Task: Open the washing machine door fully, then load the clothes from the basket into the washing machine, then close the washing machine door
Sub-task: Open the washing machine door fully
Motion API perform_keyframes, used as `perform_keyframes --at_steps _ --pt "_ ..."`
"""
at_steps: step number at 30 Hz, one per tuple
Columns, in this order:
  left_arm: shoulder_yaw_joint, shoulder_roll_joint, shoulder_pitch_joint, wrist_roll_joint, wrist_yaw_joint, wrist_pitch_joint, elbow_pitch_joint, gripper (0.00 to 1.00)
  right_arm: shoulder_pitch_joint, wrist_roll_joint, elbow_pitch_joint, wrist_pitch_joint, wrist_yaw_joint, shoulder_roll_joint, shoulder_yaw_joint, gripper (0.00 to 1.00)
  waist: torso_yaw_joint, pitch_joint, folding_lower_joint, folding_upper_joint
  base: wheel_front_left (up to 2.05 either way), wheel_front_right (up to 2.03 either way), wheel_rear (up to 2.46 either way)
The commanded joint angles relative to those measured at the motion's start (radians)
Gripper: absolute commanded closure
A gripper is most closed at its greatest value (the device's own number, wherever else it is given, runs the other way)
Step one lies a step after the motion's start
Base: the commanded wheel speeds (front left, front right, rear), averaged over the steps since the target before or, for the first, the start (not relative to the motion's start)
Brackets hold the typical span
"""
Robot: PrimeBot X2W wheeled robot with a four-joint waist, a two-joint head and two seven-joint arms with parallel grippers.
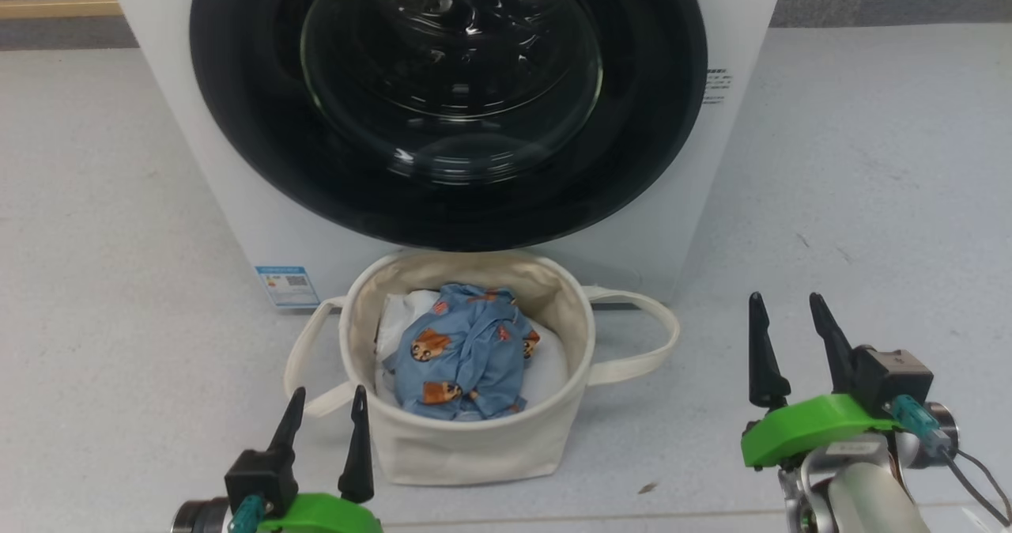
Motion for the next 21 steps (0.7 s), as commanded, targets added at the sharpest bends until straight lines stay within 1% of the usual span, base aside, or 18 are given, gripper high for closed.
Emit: perform_keyframes --at_steps 1,6,10,18,20,21 --pt "0.028 0.008 -0.044 0.009 0.003 -0.013 -0.027 0.00 -0.034 -0.003 -0.027 -0.012 0.000 -0.008 0.024 0.00 0.000 -0.001 0.0000 0.0000 1.84 0.37 -2.21" --pt "0.030 0.008 -0.041 0.013 0.011 -0.013 -0.020 0.00 -0.032 -0.004 -0.027 -0.012 0.000 -0.008 0.025 0.00 0.002 0.000 0.0000 0.0000 1.85 0.50 -2.35" --pt "0.028 0.008 -0.041 0.008 0.010 -0.013 -0.007 0.00 -0.032 -0.005 -0.027 -0.012 0.000 -0.008 0.024 0.00 0.003 -0.001 0.0000 0.0000 1.36 1.02 -2.38" --pt "0.037 0.008 -0.048 0.012 0.015 -0.013 0.003 0.00 -0.032 -0.005 -0.028 -0.012 0.000 -0.008 0.024 0.00 0.007 0.000 0.0000 0.0000 0.62 1.70 -2.32" --pt "0.048 0.008 -0.052 -0.003 0.010 -0.013 -0.025 0.00 -0.032 -0.004 -0.027 -0.012 0.000 -0.008 0.025 0.00 0.008 0.002 0.0000 0.0000 0.58 1.75 -2.33" --pt "0.052 0.008 -0.049 0.005 0.015 -0.013 -0.030 0.00 -0.032 -0.004 -0.027 -0.012 0.000 -0.008 0.025 0.00 0.008 0.002 0.0000 0.0000 0.70 1.46 -2.16"
